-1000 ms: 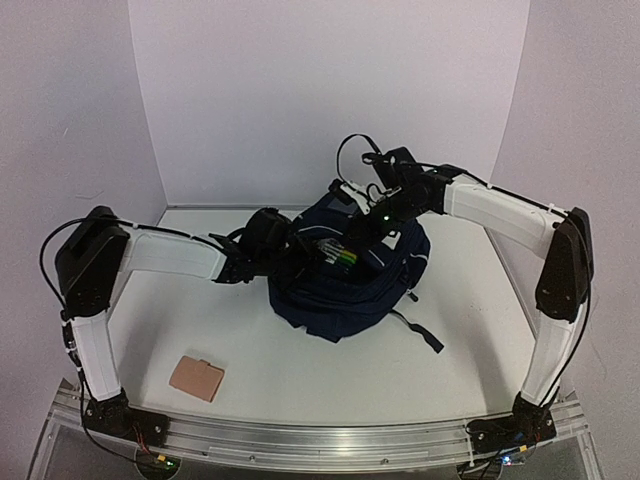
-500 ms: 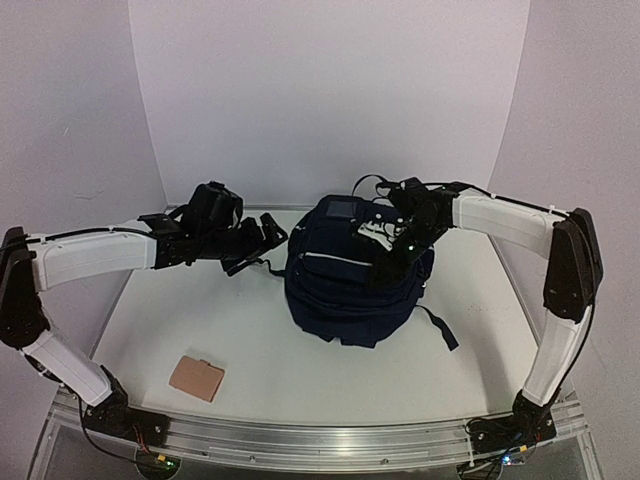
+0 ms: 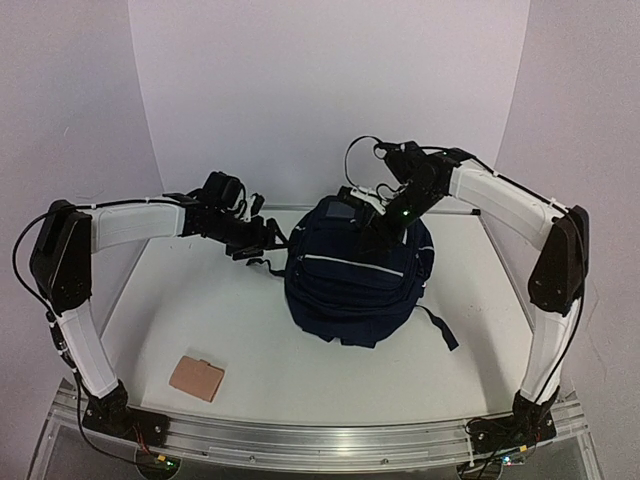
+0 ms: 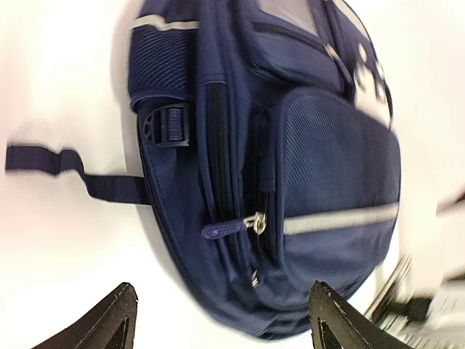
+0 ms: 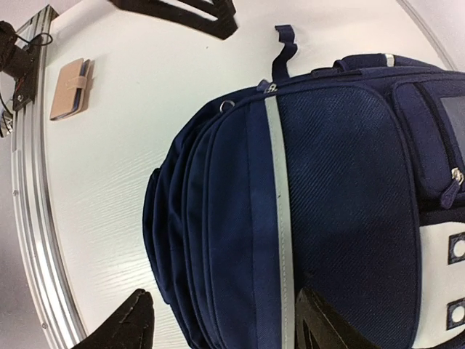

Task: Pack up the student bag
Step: Zip the student bag at the center of the board.

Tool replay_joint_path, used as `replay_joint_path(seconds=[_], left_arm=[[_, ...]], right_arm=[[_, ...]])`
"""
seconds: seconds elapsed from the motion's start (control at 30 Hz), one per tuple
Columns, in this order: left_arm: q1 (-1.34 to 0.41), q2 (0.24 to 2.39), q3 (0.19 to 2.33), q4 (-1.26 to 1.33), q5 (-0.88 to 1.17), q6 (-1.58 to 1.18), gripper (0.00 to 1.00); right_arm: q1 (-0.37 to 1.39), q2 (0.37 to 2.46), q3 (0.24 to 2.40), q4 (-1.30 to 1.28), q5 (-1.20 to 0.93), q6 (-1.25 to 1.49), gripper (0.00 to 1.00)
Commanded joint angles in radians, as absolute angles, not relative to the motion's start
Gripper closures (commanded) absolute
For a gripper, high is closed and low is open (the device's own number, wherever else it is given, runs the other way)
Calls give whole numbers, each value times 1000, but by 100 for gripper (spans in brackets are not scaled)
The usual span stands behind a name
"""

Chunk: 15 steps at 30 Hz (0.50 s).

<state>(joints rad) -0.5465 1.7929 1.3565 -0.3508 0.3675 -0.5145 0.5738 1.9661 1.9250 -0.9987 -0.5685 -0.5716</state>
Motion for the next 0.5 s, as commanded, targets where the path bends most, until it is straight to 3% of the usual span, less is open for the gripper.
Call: replay_joint_path(seconds=[0.0,0.17,0.47], left_arm=[[-523,1820,1439,-491,550,-20,18],[-522,1937,1538,-646,542,299,21],[-522,2043,1641,-675,542,442,29]], right_arm=[[535,2031,1992,-1081,-566,-569,32],[506,2041,1989,-1112,-552,-599,31],[415,2015,1920,-1153,-577,-557,31]])
